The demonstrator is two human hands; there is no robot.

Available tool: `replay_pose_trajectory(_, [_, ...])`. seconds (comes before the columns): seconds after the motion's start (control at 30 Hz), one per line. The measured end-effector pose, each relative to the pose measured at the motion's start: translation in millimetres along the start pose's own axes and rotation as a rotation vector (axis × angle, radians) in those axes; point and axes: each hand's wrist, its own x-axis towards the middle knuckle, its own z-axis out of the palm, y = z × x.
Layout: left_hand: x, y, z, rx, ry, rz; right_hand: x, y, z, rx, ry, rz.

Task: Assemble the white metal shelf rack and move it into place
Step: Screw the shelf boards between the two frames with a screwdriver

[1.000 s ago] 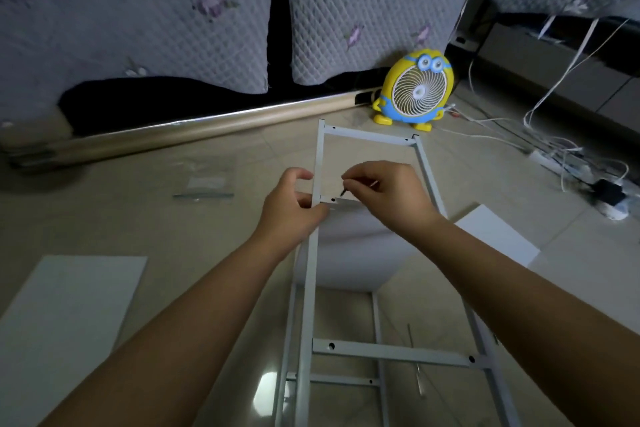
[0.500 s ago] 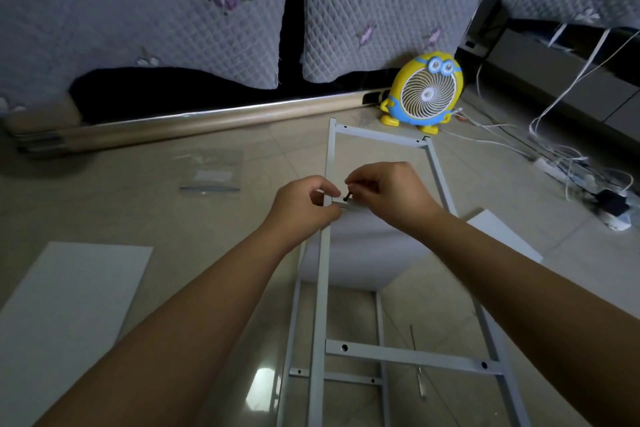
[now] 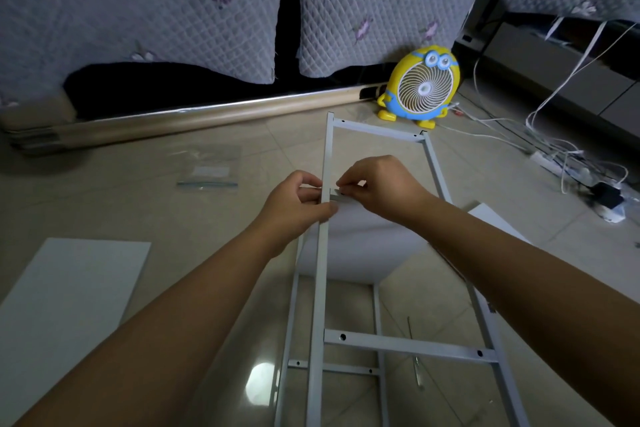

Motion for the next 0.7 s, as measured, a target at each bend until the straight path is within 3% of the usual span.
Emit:
replay_pose_trajectory(0.4, [-5,-8,-10,-0.06,-0.096,-0.065,11,-10,4,-0.231,-0.155,0.134])
replay_pose_trajectory(0.6, [-8,-5,-6,-0.005,-0.046,-0.05,7,-10,4,-0.403,-0.179,0.086])
replay_pose_trajectory(0.7, [-9,-4,-6,0.035,-0.038,-0.036,7,-7,-2,-0.322,-0.232,0.028])
